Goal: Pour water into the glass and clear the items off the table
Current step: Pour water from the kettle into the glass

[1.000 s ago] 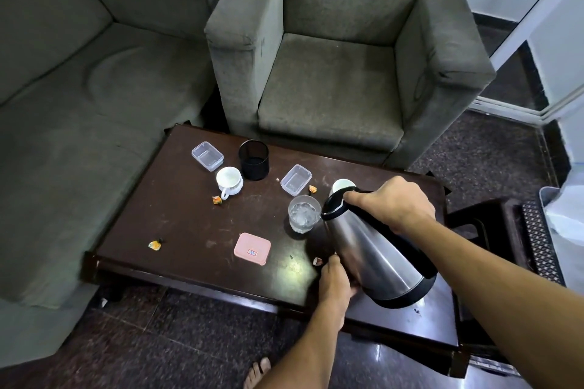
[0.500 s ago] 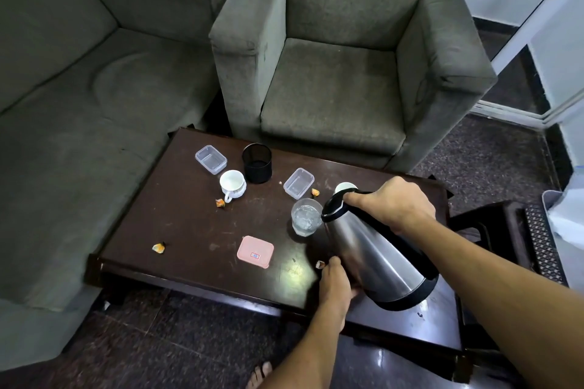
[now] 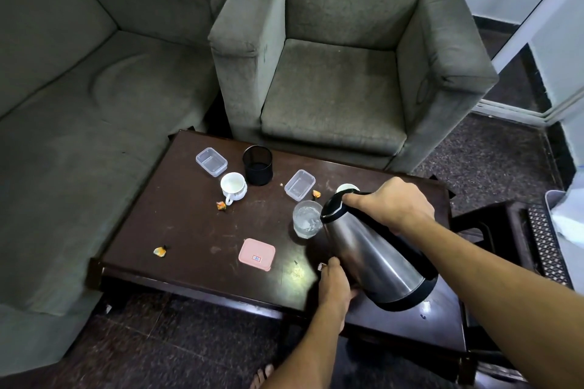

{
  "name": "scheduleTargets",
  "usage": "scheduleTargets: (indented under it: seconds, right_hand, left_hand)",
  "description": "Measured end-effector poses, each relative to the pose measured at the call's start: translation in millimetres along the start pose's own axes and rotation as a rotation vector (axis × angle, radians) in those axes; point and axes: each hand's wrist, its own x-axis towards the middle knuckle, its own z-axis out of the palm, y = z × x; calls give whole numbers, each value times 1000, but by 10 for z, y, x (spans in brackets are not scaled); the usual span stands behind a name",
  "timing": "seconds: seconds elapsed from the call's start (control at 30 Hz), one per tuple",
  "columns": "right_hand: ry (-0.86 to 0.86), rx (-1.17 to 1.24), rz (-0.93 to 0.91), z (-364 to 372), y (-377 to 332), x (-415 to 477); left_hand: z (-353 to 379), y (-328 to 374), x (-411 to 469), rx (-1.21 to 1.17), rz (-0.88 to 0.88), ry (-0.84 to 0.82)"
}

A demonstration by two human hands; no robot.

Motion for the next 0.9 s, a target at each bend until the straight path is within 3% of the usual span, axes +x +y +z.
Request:
scheduleTargets:
  seconds: [0.63, 0.9]
  right_hand:
    - [-11, 11, 8, -53, 47, -15]
    - [29, 186, 48, -92, 340, -84]
  left_hand:
    - [-1, 20, 46, 77, 8, 20]
    - [13, 63, -42, 183, 76, 91]
